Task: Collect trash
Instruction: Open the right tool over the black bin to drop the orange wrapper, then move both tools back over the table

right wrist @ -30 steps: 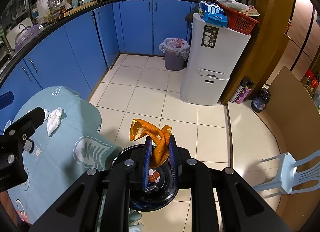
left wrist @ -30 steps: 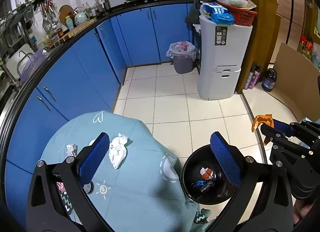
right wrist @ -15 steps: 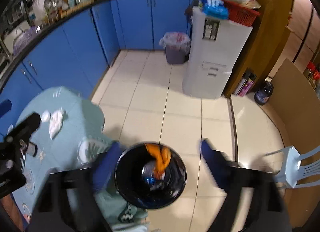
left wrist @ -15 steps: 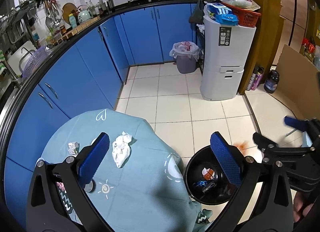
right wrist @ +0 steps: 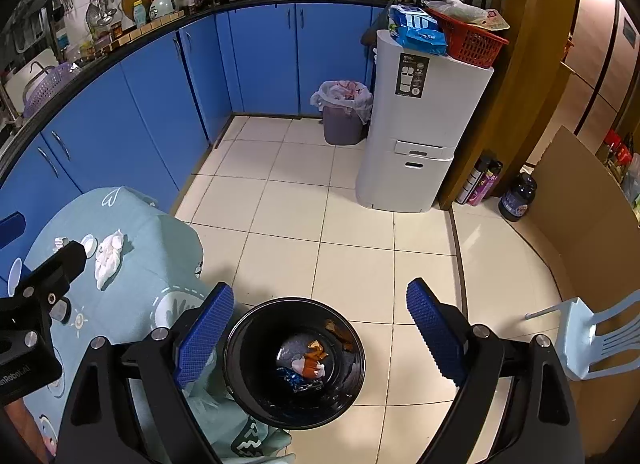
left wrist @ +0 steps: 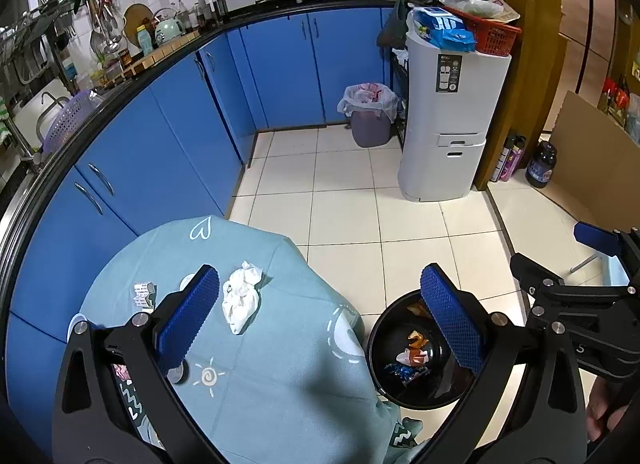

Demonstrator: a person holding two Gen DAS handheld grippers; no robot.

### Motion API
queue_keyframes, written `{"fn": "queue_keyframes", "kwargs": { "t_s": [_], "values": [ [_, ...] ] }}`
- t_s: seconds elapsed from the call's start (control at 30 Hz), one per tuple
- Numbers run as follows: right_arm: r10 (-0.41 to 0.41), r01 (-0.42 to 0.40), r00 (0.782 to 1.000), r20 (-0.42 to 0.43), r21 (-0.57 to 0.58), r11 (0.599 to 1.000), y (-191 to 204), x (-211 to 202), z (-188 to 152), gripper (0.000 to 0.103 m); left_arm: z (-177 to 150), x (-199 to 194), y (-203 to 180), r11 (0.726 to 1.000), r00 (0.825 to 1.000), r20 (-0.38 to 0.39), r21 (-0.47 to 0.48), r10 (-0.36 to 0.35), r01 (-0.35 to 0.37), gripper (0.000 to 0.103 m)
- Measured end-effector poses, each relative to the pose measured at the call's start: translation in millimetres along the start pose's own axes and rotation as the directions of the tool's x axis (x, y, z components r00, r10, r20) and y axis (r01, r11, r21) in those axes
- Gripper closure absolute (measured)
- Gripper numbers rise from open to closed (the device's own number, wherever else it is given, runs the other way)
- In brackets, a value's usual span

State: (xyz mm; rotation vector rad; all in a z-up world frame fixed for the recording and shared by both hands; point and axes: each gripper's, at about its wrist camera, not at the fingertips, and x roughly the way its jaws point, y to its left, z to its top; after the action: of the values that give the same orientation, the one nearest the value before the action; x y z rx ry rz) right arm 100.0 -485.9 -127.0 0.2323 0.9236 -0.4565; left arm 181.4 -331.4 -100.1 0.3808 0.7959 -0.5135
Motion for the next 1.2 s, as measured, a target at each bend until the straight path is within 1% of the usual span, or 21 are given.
{"fn": "queue_keyframes", "kwargs": {
  "t_s": [0.37, 0.7, 0.97, 1.1, 1.2],
  "values": [
    [0.003, -0.003, 1.000, 0.007, -0.006, 1.000, 6.5, -5.7, 0.1, 0.017, -4.0, -3.8, 3.1, 1.000, 1.000, 0.007, -0.010, 0.001, -0.001, 0.004],
    [0.024, -0.023, 1.000, 0.012, -0.037, 0.999, 33.7, -15.3, 1.4, 0.017, -14.6, -16.5, 27.8, 0.999, 1.000, 0.020, -0.049, 0.019, -0.018, 0.004],
    [0.045, -0.042, 0.999, 0.029, -0.081, 0.996, 65.4, -27.3, 2.8, 0.017, -28.0, -30.3, 63.9, 0.993, 0.998, 0.031, -0.112, 0.045, -0.041, 0.004],
    [0.074, -0.071, 0.997, 0.024, -0.113, 0.991, 90.5, -31.2, 0.2, 0.017, -41.7, -36.3, 88.1, 0.987, 0.998, 0.024, -0.151, 0.065, -0.061, 0.004],
    [0.101, -0.098, 0.995, 0.014, -0.155, 0.983, 117.7, -33.0, -5.2, 0.017, -57.4, -40.8, 112.8, 0.978, 0.996, 0.008, -0.190, 0.089, -0.086, 0.004]
  ]
}}
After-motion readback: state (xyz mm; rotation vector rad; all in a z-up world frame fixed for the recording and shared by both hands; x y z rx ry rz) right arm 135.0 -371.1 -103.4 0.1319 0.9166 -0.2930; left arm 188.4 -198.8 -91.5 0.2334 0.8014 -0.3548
